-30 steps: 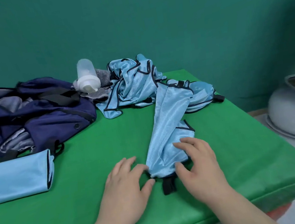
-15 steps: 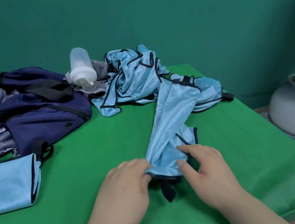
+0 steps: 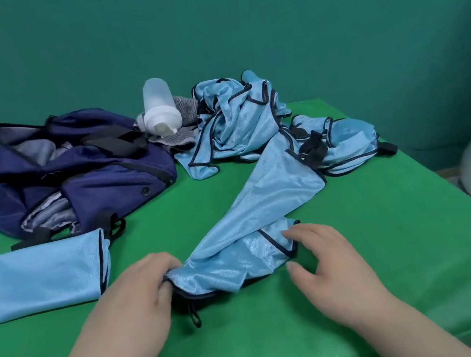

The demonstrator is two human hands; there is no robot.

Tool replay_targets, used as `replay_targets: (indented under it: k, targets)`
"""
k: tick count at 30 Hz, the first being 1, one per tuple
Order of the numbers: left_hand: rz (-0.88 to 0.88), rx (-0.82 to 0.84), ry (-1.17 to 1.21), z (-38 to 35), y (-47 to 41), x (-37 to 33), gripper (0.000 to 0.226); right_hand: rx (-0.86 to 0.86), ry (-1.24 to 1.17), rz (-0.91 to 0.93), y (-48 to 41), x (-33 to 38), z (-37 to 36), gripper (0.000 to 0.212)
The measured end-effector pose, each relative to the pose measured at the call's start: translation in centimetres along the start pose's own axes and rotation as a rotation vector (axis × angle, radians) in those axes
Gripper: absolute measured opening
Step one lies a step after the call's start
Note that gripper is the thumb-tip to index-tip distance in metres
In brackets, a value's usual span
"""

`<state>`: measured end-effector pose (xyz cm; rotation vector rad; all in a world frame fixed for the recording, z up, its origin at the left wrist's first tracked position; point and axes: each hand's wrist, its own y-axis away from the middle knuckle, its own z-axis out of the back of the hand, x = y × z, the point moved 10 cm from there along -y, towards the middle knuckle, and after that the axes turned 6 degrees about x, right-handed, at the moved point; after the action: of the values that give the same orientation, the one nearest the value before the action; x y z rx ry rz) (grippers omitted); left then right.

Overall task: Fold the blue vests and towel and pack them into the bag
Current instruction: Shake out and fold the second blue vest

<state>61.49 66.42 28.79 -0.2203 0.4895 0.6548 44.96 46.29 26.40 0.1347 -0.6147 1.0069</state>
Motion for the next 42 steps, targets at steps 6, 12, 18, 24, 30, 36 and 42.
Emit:
replay_targets:
  k: [6,12,18,24,30,36,42]
  targets:
    - [-0.08,0.033,0.011,-0.1,0.6,-0.6,0.071,0.091,0.217,-0.029,-0.2,0.5,-1.5,0.043]
    - [-0.29,0.066,0.026,-2.4,0.0,-5.2,0.032,-0.045,0.203,0.036,0.5,1.8,-0.7,0.008]
    - [-0.264,0.155,-0.198,-4.6,-0.1,-6.6,0.05,-0.099,-0.158,0.115,1.8,3.7,1.2,0.012]
    - [-0.093,0.176,-0.289,-4.9,-1.1,-3.7,0.053,-0.075,-0.175,0.113,1.8,3.8,1.0,0.014]
    - [0.079,0.142,-0.332,-3.1,-2.0,-0.5,0.075,0.087,-0.229,0.235,2.4,5.7,-0.4,0.012]
    - [-0.05,0.163,-0.239,-3.3,-1.1,-3.2,0.086,0.125,-0.209,0.261,2.0,5.6,0.0,0.01]
    - [-0.238,-0.031,-0.086,-2.5,-0.7,-5.4,0.051,-0.093,-0.232,0.138,1.1,3.4,1.7,0.021]
